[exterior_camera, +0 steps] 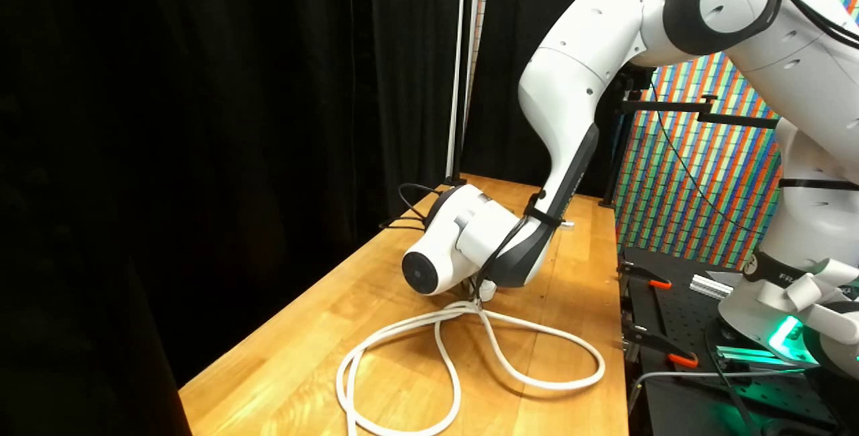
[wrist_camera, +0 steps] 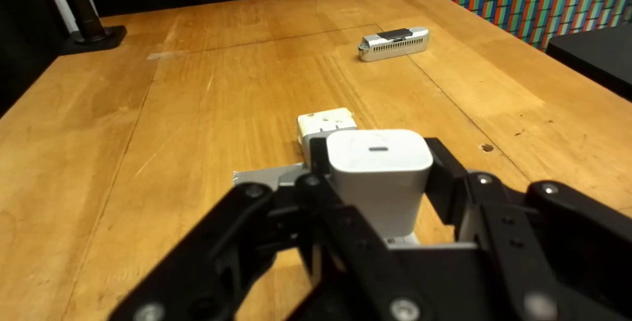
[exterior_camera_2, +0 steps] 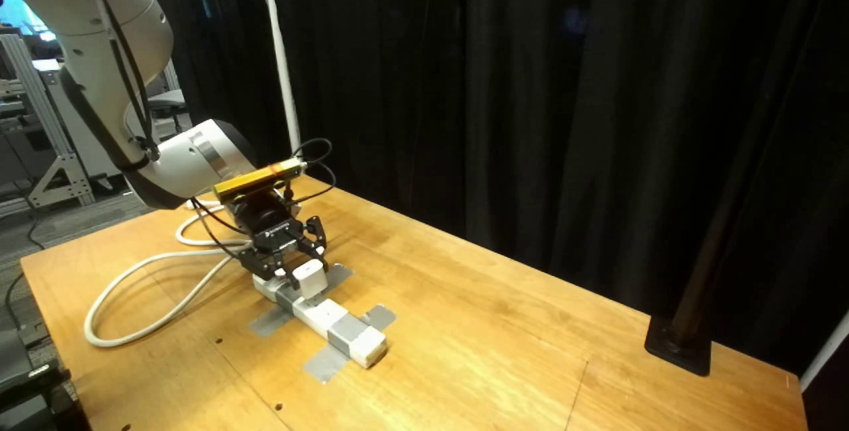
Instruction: Plug the charger head into the extension cable
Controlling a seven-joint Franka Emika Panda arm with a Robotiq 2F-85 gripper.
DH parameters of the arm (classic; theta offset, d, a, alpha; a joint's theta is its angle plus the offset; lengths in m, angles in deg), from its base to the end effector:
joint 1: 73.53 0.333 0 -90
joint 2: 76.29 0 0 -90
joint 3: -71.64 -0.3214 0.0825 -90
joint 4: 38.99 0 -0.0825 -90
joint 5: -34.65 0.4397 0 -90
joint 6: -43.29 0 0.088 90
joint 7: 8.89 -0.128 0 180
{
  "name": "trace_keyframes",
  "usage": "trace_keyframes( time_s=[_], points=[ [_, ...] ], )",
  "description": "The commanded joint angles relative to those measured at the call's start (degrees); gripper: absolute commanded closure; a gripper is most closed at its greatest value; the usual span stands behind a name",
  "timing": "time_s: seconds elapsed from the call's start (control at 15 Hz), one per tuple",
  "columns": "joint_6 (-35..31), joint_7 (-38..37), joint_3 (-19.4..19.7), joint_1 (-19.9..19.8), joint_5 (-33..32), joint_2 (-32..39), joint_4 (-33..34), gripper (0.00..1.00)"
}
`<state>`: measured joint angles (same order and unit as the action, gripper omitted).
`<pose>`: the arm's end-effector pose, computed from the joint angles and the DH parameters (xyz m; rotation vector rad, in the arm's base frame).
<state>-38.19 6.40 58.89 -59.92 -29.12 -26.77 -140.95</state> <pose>0.5498 0.1399 0.0326 1.5162 1.2252 -1.0843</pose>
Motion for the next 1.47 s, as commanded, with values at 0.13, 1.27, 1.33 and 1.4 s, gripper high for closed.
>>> trace_keyframes(
  time_s=[0.13, 1.27, 1.33, 1.4],
  points=[
    [-1.4, 3.7, 0.0, -0.4, -0.6, -0.1, 0.1, 0.77],
    [-0.9, 8.1, -0.1, -0.5, 0.2, 0.2, -0.9, 0.77],
    [-1.0, 8.1, -0.1, -0.5, 0.2, 0.2, -0.9, 0.77],
    [-1.2, 8.1, -0.2, -0.5, 0.3, 0.3, -0.9, 0.77]
  ],
)
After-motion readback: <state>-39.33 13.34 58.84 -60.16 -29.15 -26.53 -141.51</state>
